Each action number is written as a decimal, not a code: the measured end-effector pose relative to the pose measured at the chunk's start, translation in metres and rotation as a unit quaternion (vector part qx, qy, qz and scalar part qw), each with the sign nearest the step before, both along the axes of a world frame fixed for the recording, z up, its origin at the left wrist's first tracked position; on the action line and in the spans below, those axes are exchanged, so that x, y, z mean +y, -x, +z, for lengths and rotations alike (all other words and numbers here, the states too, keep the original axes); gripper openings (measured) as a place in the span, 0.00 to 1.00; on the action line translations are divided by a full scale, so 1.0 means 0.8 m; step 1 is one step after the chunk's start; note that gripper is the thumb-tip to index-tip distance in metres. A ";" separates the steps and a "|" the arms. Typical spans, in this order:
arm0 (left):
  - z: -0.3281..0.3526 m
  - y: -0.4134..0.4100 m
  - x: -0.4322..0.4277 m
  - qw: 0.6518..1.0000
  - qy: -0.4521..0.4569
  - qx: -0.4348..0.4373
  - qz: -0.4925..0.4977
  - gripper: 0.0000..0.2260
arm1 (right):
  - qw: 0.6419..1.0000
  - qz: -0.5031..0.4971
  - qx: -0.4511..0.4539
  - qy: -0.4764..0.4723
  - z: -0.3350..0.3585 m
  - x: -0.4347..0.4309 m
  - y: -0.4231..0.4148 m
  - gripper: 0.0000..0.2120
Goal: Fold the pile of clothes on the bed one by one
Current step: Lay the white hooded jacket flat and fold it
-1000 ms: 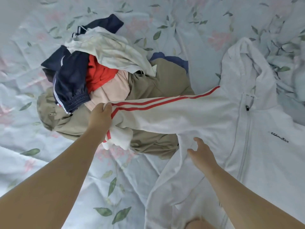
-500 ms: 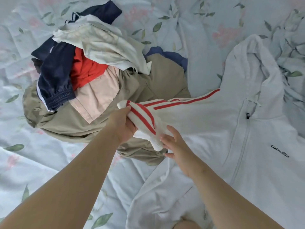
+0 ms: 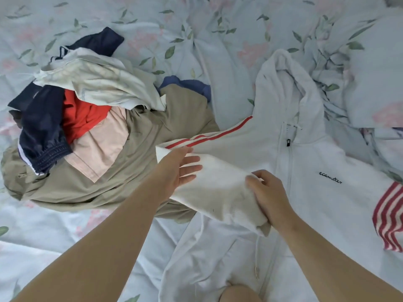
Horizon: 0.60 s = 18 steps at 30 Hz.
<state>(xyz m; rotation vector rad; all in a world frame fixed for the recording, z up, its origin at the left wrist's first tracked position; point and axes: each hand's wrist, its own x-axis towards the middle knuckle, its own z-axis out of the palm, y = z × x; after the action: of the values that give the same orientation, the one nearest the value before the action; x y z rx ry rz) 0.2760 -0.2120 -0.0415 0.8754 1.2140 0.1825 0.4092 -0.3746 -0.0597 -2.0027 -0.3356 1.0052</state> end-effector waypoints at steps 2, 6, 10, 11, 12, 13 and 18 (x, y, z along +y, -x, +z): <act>-0.008 -0.023 -0.020 0.999 -0.003 0.014 -0.036 0.05 | 0.997 -0.032 -0.056 0.045 0.000 -0.033 -0.024 0.08; -0.030 -0.044 -0.052 0.995 -0.024 0.055 -0.079 0.06 | 0.942 -0.113 -0.156 0.273 -0.015 -0.121 -0.074 0.15; -0.054 -0.042 -0.064 0.987 -0.039 0.106 -0.111 0.06 | 0.890 -0.058 -0.143 0.430 -0.040 -0.162 -0.076 0.21; -0.062 -0.039 -0.066 0.986 -0.037 0.122 -0.112 0.07 | 0.900 -0.041 -0.142 0.410 -0.050 -0.156 -0.071 0.23; -0.069 -0.037 -0.067 0.984 -0.038 0.139 -0.109 0.08 | 0.915 -0.020 -0.135 0.380 -0.061 -0.146 -0.065 0.24; -0.078 -0.035 -0.067 0.981 -0.040 0.160 -0.103 0.09 | 0.933 -0.003 -0.119 0.340 -0.073 -0.133 -0.059 0.25; -0.127 -0.023 -0.060 0.968 -0.062 0.233 -0.063 0.09 | 0.981 -0.048 0.014 0.186 -0.118 -0.067 -0.053 0.31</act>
<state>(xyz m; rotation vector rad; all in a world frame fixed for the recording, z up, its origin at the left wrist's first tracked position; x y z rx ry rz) 0.2945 -0.2600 -0.1428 1.1416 1.5885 -0.0563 0.4517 -0.4283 -0.1544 -2.3105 -0.0336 1.0945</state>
